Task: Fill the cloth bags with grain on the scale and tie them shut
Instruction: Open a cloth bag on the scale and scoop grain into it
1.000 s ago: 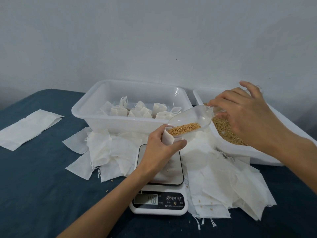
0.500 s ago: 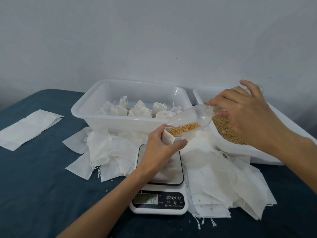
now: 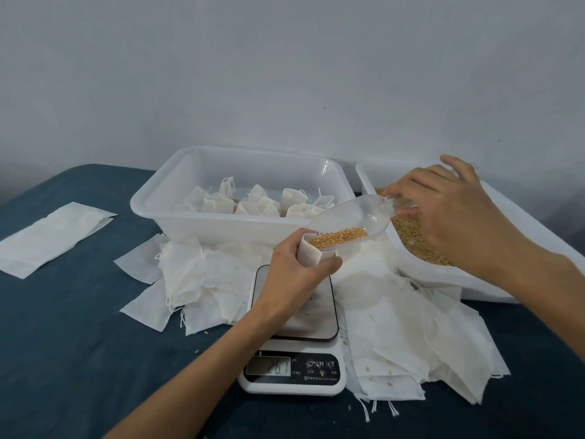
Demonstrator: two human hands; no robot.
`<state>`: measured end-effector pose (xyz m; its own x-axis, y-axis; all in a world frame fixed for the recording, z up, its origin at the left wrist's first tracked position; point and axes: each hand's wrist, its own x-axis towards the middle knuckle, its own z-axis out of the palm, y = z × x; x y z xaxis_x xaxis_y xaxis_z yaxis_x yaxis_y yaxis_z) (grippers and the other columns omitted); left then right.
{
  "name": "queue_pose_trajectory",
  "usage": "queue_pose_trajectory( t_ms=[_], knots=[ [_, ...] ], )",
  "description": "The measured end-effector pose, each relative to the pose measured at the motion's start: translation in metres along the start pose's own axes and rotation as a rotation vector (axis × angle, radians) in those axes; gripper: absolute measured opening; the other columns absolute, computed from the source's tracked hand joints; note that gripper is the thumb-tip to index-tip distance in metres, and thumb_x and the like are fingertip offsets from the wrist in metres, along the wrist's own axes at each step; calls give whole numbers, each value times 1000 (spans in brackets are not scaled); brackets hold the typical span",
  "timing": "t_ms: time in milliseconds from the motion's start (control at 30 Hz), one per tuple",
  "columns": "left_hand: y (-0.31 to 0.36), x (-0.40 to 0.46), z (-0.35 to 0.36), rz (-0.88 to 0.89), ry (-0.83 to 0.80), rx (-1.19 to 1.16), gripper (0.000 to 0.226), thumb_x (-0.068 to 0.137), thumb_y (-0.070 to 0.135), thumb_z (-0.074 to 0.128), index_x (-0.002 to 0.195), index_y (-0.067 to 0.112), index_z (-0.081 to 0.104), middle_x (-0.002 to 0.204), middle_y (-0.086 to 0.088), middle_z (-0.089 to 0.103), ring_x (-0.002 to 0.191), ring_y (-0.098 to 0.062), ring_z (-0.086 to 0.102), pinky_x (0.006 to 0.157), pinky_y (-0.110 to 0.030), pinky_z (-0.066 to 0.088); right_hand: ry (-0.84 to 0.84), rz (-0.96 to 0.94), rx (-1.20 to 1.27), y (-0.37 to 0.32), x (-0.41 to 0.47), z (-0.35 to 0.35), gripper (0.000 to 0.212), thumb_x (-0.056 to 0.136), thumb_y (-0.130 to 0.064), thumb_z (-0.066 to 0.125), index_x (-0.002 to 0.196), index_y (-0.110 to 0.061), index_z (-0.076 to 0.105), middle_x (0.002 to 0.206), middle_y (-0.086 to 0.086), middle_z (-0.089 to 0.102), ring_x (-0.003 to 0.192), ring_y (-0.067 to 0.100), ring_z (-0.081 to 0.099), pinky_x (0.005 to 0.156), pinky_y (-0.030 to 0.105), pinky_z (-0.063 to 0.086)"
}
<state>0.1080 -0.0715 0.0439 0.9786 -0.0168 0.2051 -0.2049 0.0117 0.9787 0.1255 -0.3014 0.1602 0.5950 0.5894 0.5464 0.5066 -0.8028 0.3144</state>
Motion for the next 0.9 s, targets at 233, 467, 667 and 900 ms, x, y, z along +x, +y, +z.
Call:
queue_pose_trajectory(
  t_ms=[233, 467, 667, 900],
  knots=[
    [1, -1, -3, 12, 4, 27, 13, 88, 14, 78, 94, 22, 69, 88, 4, 73, 68, -3, 62, 55, -18, 50, -336, 363, 558, 19, -12, 27, 21, 96, -8, 63, 112, -22, 63, 113, -13, 67, 110, 4, 63, 90, 31, 51],
    [-4, 4, -3, 39, 24, 45, 12, 92, 13, 77, 97, 22, 71, 91, 4, 75, 77, -14, 69, 65, -24, 54, -464, 833, 263, 80, -27, 58, 9, 101, -19, 55, 102, -10, 55, 99, 6, 61, 88, 24, 59, 73, 35, 46],
    [-5, 4, 0, 90, 10, 69, 30, 106, 11, 58, 81, 15, 76, 94, 3, 75, 89, -19, 71, 80, -32, 50, -764, 873, 59, 93, -36, 84, 11, 98, -12, 61, 88, -7, 60, 90, 5, 61, 78, 19, 58, 66, 29, 44],
    [2, 14, -6, 46, 17, -40, 25, 108, 12, 54, 99, 10, 77, 101, -3, 80, 100, -18, 74, 85, -31, 55, -428, 783, -107, 56, -26, 67, 10, 96, -19, 62, 89, -12, 63, 82, 3, 62, 72, 20, 57, 61, 34, 46]
  ],
)
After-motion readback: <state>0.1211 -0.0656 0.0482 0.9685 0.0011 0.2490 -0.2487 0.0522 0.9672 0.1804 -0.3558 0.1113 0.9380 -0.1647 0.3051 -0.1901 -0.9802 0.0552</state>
